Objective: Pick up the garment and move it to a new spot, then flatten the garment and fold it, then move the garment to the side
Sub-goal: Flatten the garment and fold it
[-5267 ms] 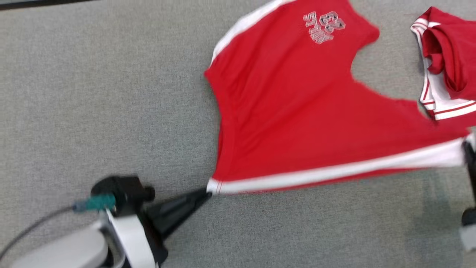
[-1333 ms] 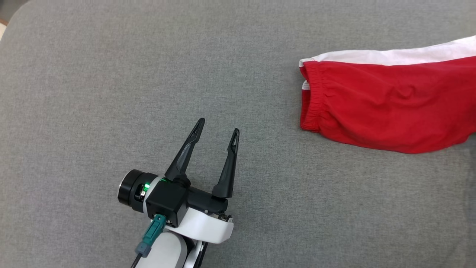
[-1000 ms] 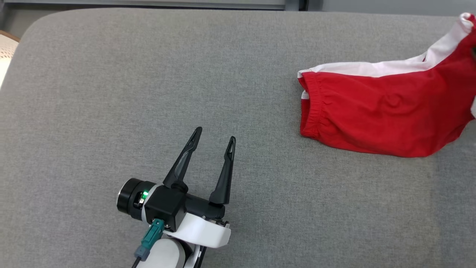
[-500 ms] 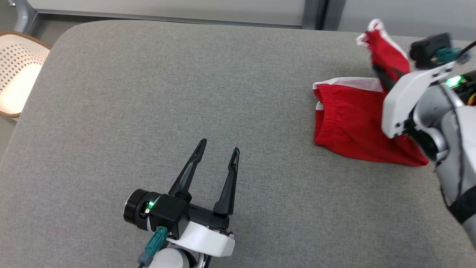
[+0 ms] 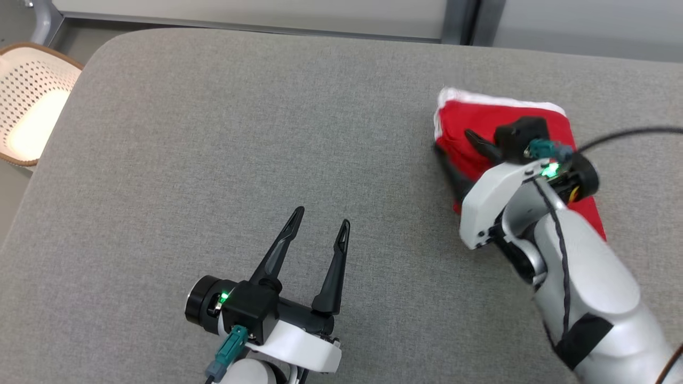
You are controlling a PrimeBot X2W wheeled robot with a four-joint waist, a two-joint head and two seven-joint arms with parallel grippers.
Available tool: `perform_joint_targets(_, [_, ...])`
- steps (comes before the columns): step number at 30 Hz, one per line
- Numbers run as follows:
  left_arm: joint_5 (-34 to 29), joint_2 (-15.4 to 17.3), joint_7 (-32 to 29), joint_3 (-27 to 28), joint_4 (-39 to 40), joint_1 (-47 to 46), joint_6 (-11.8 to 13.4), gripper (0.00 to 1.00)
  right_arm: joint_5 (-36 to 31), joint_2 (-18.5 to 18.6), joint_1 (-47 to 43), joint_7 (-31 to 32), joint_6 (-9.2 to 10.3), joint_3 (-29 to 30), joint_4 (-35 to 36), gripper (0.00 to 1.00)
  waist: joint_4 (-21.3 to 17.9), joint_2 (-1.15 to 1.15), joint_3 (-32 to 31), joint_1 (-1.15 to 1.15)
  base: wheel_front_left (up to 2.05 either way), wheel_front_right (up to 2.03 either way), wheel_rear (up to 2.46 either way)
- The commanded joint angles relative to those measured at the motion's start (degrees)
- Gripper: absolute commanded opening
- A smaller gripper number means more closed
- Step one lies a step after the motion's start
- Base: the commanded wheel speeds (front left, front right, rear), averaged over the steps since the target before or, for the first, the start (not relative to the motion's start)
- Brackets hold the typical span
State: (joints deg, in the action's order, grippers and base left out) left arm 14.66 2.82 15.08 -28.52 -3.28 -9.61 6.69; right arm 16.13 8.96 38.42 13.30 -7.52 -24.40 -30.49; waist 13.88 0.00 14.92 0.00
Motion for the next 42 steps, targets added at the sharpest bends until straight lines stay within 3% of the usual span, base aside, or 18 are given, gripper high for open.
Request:
perform_joint_targets(1, [0.10, 0.19, 0.10, 0.19, -0.15, 0.23, 0.16, 1.00, 0.43, -0.36, -1.00, -1.24, 0.07, 0.56, 0.52, 1.00, -0.35, 0.00, -0.48, 0.00, 0.00, 0.00, 0.00])
perform_joint_targets(4, [-0.26, 0.16, 0.10, 0.64, -0.37, 0.89, 0.07, 1.00, 0.19, -0.28, -2.70, -6.37, 0.10, 3.31, 2.81, 1.00, -1.35, 0.00, -1.69, 0.00, 0.00, 0.00, 0.00])
perform_joint_targets(10, [-1.19, 0.19, 0.10, 3.99, 0.26, 3.47, 0.38, 1.00, -2.60, 3.26, -9.20, -14.51, 0.08, 10.24, 8.15, 1.00, -5.65, 0.00, -4.90, 0.00, 0.00, 0.00, 0.00])
perform_joint_targets(18, [-2.95, 0.20, 0.10, 9.77, 1.67, 9.82, -0.15, 1.00, -3.13, 6.92, -22.04, -22.52, 0.05, 15.99, 7.54, 1.00, -9.26, 0.00, -8.98, 0.00, 0.00, 0.00, 0.00])
perform_joint_targets(28, [-3.05, 0.19, 0.10, 15.81, 6.04, 19.14, 1.91, 1.00, -3.09, 3.07, -35.56, -28.48, 0.05, 15.38, 11.59, 1.00, -11.46, 0.00, -15.09, 0.00, 0.00, 0.00, 0.00])
perform_joint_targets(34, [-4.18, 0.19, 0.10, 18.61, 7.34, 22.81, 0.93, 1.00, -5.43, 0.19, -39.22, -28.52, 0.06, 16.23, 17.99, 1.00, -13.42, 0.00, -16.39, 0.00, 0.00, 0.00, 0.00])
perform_joint_targets(42, [-3.99, 0.18, 0.10, 19.78, 6.72, 24.02, 0.67, 1.00, -6.73, -0.18, -40.62, -28.54, 0.05, 15.13, 19.82, 1.00, -13.93, 0.00, -16.76, 0.00, 0.00, 0.00, 0.00])
